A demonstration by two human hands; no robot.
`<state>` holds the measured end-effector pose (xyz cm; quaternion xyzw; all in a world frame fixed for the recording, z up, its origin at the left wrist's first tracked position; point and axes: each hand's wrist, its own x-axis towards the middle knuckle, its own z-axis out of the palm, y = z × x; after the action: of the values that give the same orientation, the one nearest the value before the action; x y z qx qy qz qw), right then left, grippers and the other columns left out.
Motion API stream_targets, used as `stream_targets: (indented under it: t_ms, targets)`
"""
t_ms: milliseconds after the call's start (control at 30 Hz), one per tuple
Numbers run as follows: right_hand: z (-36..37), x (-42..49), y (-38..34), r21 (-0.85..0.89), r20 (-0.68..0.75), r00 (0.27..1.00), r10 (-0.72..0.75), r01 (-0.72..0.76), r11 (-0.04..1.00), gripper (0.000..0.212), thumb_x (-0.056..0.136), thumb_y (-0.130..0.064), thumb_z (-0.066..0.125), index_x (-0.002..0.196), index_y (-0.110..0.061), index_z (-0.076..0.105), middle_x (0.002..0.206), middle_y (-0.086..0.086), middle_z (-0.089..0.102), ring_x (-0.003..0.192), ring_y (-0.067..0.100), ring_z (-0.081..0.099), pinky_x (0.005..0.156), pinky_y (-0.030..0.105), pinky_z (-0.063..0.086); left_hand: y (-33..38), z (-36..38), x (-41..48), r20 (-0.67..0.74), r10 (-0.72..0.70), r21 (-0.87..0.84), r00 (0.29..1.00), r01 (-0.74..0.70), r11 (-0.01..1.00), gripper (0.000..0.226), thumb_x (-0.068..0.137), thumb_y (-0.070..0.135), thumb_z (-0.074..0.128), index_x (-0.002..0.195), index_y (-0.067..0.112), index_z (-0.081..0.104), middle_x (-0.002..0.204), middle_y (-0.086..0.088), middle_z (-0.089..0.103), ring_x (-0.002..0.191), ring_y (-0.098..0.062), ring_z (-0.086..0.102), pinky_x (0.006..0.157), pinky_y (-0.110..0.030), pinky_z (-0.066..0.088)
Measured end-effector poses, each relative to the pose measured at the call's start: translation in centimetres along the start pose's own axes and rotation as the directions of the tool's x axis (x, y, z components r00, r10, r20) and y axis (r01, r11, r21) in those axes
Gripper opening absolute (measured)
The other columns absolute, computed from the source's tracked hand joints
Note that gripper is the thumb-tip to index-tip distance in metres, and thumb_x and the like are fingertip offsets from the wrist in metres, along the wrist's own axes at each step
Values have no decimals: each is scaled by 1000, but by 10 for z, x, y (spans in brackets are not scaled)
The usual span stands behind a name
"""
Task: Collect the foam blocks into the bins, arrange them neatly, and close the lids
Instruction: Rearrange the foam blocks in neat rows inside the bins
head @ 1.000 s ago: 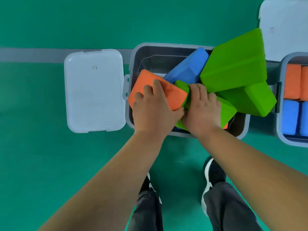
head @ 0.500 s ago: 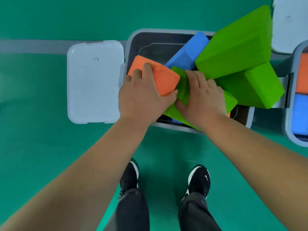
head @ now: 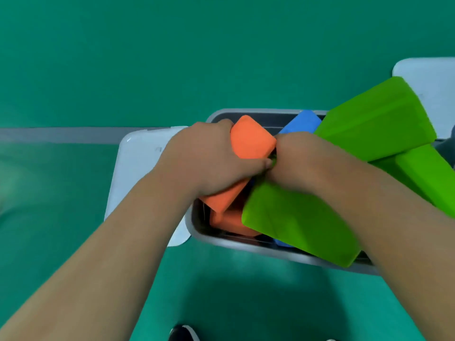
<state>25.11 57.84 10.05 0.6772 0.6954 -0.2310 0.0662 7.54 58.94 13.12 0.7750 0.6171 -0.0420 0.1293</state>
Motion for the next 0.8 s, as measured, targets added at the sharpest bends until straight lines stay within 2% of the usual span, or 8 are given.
stream_targets:
  t_ms: [67, 200, 400, 467, 533, 633, 733, 800]
  targets:
    - [-7, 10, -7, -13, 18, 997, -74, 74, 997, 24, 89, -43, 60, 89, -18, 61, 93, 11, 66, 82, 30, 57, 69, 30, 45, -8, -6, 13, 19, 7, -41, 1000, -6, 999, 73, 63, 97, 53, 95, 32, 59, 97, 4, 67, 86, -23, 59, 72, -38, 48]
    - [-14, 27, -10, -83, -38, 982, -187, 183, 979, 34, 90, -48, 65, 109, -21, 72, 108, 12, 73, 98, 32, 67, 75, 34, 52, -22, -13, 33, 4, 44, -86, 999, -43, 995, 72, 68, 95, 56, 85, 25, 64, 85, 1, 66, 78, -16, 61, 68, -36, 48]
    - [-1, 40, -4, -125, -146, 956, -256, 239, 963, 52, 98, -57, 60, 140, -25, 57, 135, 11, 65, 122, 32, 61, 96, 36, 48, -31, -14, 48, -51, 48, -43, 998, -50, 998, 83, 66, 98, 52, 83, 19, 71, 81, -5, 69, 74, -21, 65, 70, -38, 53]
    - [6, 40, -6, -120, -172, 949, -263, 245, 962, 49, 102, -57, 52, 137, -25, 61, 135, 10, 67, 123, 31, 61, 97, 35, 48, -35, -18, 47, -79, 17, -61, 997, -22, 998, 85, 66, 98, 54, 82, 16, 72, 80, -7, 69, 73, -23, 67, 71, -40, 53]
    - [12, 36, -8, -105, -207, 943, -260, 243, 964, 50, 103, -61, 45, 127, -25, 68, 127, 9, 71, 119, 30, 64, 96, 37, 52, -42, -23, 44, -93, -23, -104, 995, 13, 994, 85, 67, 95, 57, 82, 14, 72, 79, -9, 69, 71, -25, 67, 66, -38, 52]
    - [19, 29, -11, -55, -275, 927, -257, 252, 966, 51, 102, -63, 44, 114, -21, 72, 115, 9, 74, 112, 31, 66, 91, 39, 53, -55, -27, 37, -111, -86, -256, 990, 55, 965, 79, 71, 88, 64, 84, 11, 73, 78, -11, 72, 72, -29, 70, 61, -37, 49]
    - [26, 29, -15, -52, -307, 913, -268, 265, 963, 49, 102, -60, 46, 107, -19, 72, 109, 10, 74, 108, 32, 66, 90, 40, 53, -72, -22, 38, -153, -178, -518, 972, 74, 852, 70, 71, 80, 70, 89, 13, 76, 82, -6, 76, 79, -26, 74, 72, -40, 57]
    - [31, 32, -16, -48, -338, 905, -257, 256, 966, 47, 101, -59, 48, 110, -20, 72, 110, 8, 74, 110, 31, 66, 91, 40, 53, -84, -15, 43, -179, -263, -662, 948, 82, 745, 70, 70, 80, 69, 94, 15, 77, 89, -6, 78, 84, -27, 74, 75, -38, 56]
